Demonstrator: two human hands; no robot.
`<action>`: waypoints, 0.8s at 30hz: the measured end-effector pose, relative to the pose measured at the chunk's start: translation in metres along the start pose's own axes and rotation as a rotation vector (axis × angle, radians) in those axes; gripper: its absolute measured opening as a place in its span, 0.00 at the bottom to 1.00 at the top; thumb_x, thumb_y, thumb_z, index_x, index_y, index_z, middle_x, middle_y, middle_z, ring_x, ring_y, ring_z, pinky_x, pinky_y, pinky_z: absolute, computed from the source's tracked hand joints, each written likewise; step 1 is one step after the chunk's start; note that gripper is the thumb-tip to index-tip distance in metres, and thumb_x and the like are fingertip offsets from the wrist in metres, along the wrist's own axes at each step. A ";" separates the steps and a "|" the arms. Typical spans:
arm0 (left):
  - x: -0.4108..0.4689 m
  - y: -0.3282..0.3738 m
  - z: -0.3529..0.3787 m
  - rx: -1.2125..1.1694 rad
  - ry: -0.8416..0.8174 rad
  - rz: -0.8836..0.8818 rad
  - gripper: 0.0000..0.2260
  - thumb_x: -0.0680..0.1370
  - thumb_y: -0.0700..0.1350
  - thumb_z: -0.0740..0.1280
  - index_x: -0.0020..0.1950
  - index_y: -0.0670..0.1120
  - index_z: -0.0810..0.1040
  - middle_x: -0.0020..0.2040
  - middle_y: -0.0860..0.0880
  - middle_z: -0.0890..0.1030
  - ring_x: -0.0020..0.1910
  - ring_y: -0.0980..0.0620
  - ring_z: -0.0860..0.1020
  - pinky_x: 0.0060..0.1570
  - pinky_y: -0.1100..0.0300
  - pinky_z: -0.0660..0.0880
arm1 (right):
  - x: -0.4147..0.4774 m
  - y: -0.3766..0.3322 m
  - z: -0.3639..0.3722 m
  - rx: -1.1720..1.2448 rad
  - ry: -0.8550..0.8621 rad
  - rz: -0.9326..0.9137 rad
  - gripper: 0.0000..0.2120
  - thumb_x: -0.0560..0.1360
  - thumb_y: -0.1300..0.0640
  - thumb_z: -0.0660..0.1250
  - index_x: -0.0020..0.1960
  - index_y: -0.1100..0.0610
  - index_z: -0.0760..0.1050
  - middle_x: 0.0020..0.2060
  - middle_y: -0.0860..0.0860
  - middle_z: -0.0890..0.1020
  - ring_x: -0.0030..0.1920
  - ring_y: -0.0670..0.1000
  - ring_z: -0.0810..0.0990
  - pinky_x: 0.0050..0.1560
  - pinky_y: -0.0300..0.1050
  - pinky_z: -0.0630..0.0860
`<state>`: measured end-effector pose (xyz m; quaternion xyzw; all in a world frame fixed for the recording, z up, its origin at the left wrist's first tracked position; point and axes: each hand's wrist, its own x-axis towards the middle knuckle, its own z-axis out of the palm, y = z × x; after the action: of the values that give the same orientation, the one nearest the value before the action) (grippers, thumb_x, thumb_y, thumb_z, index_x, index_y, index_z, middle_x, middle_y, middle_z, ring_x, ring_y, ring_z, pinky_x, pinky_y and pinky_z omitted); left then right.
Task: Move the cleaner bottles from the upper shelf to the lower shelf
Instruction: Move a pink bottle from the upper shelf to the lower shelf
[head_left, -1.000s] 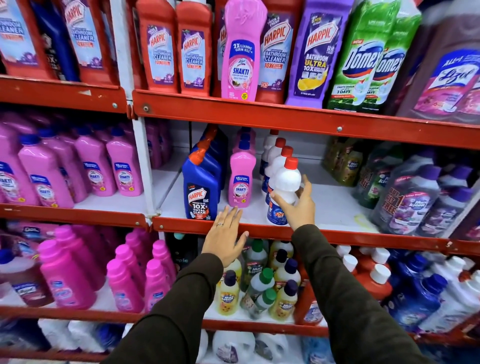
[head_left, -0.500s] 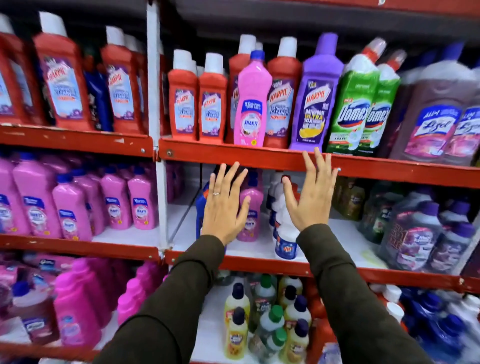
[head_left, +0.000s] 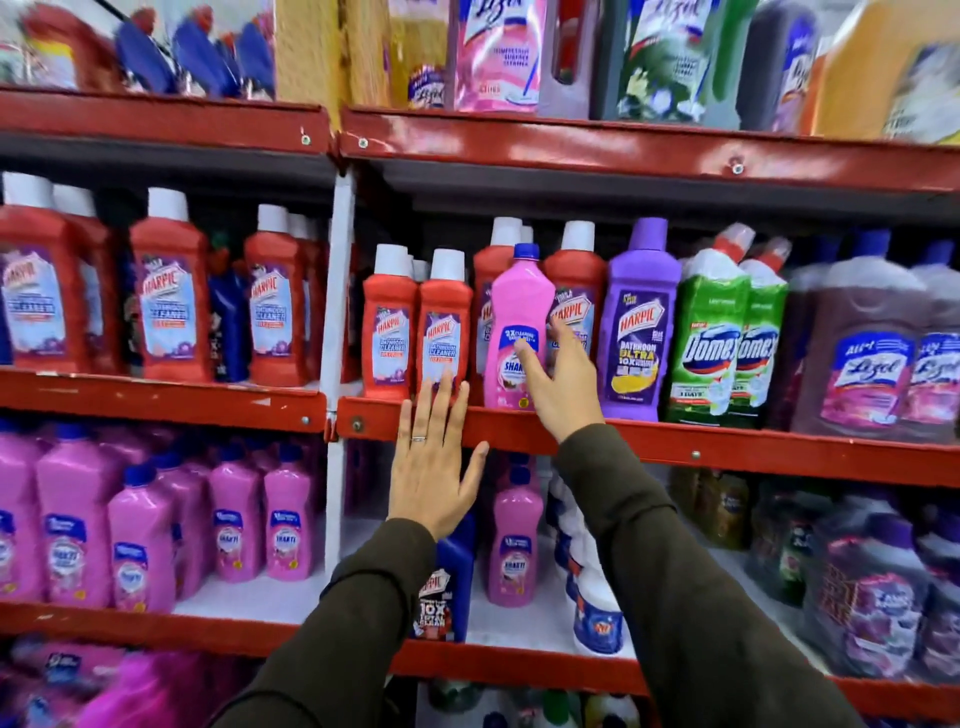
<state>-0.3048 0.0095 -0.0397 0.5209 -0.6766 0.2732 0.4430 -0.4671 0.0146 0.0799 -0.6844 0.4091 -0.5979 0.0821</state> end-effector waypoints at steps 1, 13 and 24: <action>0.000 -0.001 0.002 0.009 0.003 -0.003 0.33 0.84 0.58 0.55 0.85 0.49 0.45 0.86 0.46 0.47 0.85 0.50 0.40 0.84 0.47 0.40 | 0.005 -0.001 0.001 -0.002 0.002 0.020 0.31 0.81 0.48 0.66 0.78 0.59 0.62 0.74 0.58 0.71 0.74 0.55 0.71 0.73 0.56 0.71; 0.000 -0.003 0.010 0.058 0.019 0.003 0.33 0.84 0.60 0.52 0.85 0.47 0.46 0.86 0.45 0.46 0.85 0.47 0.42 0.84 0.46 0.43 | 0.018 0.005 -0.006 0.312 -0.068 0.131 0.21 0.78 0.53 0.72 0.67 0.61 0.76 0.59 0.58 0.84 0.58 0.54 0.85 0.61 0.55 0.82; -0.001 0.000 0.004 0.039 -0.003 -0.009 0.33 0.84 0.59 0.52 0.85 0.48 0.44 0.86 0.46 0.46 0.85 0.49 0.41 0.84 0.47 0.43 | 0.022 -0.031 -0.039 0.413 -0.012 0.050 0.19 0.79 0.54 0.71 0.65 0.65 0.77 0.57 0.60 0.85 0.54 0.53 0.86 0.47 0.38 0.83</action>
<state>-0.3063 0.0071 -0.0422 0.5330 -0.6694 0.2834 0.4330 -0.4889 0.0354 0.1254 -0.6463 0.2942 -0.6627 0.2378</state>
